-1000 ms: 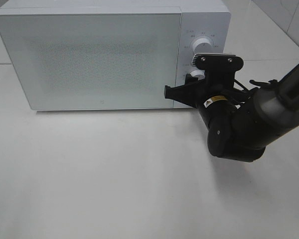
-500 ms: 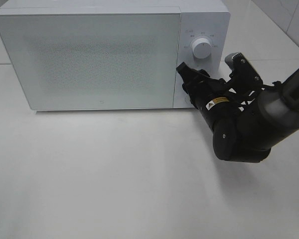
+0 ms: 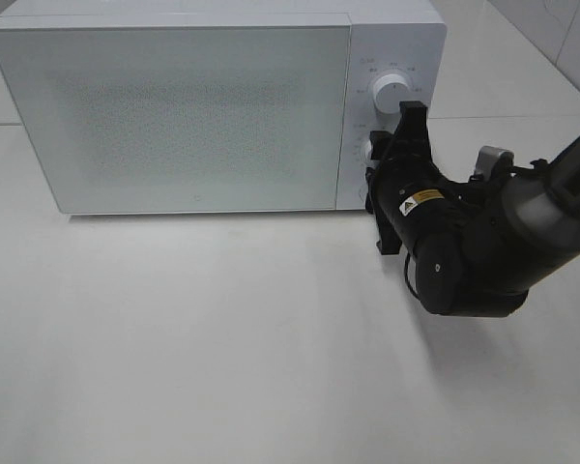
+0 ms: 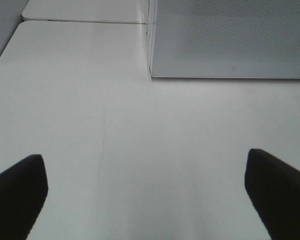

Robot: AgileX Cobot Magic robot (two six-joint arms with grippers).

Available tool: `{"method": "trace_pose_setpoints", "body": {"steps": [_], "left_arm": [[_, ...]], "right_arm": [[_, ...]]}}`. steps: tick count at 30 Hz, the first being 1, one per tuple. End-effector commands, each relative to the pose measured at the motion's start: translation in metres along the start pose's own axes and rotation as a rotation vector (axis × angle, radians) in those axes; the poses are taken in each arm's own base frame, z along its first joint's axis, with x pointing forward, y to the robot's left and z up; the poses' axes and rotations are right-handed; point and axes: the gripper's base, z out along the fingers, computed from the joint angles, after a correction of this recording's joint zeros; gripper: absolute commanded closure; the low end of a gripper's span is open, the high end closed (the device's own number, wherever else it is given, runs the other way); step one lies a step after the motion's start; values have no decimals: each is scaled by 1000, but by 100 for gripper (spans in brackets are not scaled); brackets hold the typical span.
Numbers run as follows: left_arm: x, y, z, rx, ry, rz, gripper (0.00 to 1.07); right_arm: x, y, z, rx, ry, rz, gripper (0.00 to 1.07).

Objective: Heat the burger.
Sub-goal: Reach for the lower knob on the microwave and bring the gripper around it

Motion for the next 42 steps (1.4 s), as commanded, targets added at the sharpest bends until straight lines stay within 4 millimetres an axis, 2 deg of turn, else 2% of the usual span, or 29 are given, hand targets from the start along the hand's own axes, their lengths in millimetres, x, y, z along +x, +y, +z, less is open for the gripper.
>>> {"method": "trace_pose_setpoints", "body": {"steps": [1,9,29,32,34,40,42], "left_arm": [[2,0,-3,-4,-24,2,6],[2,0,-3,-4,-24,2,6],[2,0,-3,-4,-24,2,6],[2,0,-3,-4,-24,2,6],[2,0,-3,-4,-24,2,6],[2,0,-3,-4,-24,2,6],[2,0,-3,-4,-24,2,6]], "right_arm": [[24,16,5,-86,186,160,107],[24,20,4,-120,201,277,107],[21,20,5,-129,167,187,101],[20,20,5,-133,150,174,97],[15,20,6,-136,97,180,87],[11,21,6,-152,45,155,81],[7,21,6,-152,4,131,71]]}}
